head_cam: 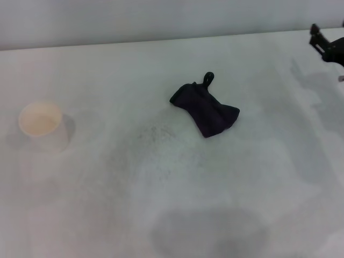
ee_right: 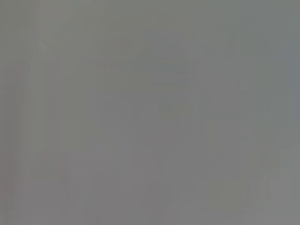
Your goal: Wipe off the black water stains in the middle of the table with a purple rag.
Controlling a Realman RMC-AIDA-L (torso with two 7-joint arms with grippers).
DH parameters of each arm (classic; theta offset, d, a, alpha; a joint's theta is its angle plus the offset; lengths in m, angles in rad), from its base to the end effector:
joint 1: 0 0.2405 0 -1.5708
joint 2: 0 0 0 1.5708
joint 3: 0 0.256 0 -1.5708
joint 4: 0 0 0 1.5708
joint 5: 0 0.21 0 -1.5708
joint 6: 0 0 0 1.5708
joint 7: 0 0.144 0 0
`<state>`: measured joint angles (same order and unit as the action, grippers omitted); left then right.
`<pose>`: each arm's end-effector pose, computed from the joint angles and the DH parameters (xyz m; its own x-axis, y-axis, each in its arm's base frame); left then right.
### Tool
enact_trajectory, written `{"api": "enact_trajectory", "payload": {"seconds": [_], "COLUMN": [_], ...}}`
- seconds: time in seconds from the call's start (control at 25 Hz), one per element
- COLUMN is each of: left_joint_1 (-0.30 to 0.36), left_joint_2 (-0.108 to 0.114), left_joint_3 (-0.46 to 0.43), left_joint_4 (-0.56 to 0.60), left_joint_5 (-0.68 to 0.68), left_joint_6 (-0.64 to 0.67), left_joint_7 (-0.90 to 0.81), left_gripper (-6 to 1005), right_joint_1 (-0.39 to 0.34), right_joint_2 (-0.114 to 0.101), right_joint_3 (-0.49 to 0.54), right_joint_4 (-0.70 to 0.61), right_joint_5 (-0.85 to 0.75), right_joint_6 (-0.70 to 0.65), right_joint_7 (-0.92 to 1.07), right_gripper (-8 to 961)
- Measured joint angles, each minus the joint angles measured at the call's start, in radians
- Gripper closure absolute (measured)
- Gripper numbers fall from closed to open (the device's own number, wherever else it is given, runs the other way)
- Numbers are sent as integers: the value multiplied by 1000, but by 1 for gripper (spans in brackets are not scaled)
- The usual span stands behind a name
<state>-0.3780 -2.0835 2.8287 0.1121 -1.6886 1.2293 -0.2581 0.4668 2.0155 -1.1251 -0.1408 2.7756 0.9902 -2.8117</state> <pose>-0.3811 0.2936 0.0135 0.5539 -0.0512 0.8310 0.8236 0.1800 -0.5379 0.3645 0.3579 0.0381 0.7525 -0.0530 -0.6565 -0.6584 -0.0858 -0.7478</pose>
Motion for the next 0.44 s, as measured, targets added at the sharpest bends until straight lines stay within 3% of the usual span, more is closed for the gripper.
{"api": "enact_trajectory", "payload": {"seconds": [0.44], "left_joint_1": [-57], "left_joint_2": [2], "left_joint_3": [6], "left_joint_4": [0], "left_joint_5": [4], "left_joint_6": [-89], "left_joint_7": [2], "left_gripper": [116], "right_joint_1": [-3], "right_joint_2": [-5], "right_joint_3": [103], "right_joint_4": [-12], "right_joint_5": [0], "right_joint_6": [-70], "right_joint_7": [-10], "right_gripper": [129]}}
